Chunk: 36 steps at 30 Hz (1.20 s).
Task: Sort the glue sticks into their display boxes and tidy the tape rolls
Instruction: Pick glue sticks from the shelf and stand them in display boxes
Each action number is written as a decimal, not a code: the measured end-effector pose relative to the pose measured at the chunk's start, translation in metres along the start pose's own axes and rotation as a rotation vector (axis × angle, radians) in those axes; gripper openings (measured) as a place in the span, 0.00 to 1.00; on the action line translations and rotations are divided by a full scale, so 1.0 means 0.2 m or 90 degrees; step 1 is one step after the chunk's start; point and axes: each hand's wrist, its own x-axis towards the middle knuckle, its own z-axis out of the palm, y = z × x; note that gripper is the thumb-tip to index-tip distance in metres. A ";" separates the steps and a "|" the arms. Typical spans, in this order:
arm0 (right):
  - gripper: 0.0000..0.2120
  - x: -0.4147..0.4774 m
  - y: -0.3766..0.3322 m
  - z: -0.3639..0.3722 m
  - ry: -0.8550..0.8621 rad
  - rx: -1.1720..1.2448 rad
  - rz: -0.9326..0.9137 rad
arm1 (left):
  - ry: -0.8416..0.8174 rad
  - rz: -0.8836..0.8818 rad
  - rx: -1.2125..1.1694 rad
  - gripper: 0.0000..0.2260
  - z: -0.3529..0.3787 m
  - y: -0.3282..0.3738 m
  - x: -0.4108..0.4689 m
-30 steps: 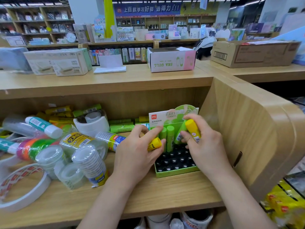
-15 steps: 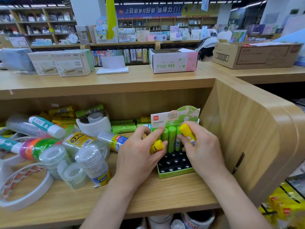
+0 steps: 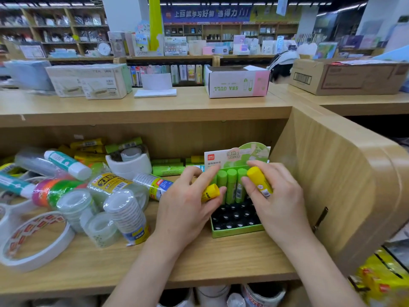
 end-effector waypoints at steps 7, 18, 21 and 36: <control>0.13 -0.02 -0.21 -0.04 -0.126 0.506 0.263 | 0.020 -0.272 -0.504 0.11 -0.12 0.12 -0.04; 0.13 -0.16 -0.56 0.10 -0.521 0.675 0.328 | 0.063 -0.404 -0.981 0.18 -0.53 0.11 -0.23; 0.08 -0.24 -0.76 0.20 -0.552 0.716 0.304 | 0.104 -0.410 -0.889 0.16 -0.71 0.02 -0.32; 0.08 -0.61 -1.78 0.83 -0.305 0.719 0.266 | 0.088 -0.426 -0.467 0.12 -1.68 -0.59 -1.02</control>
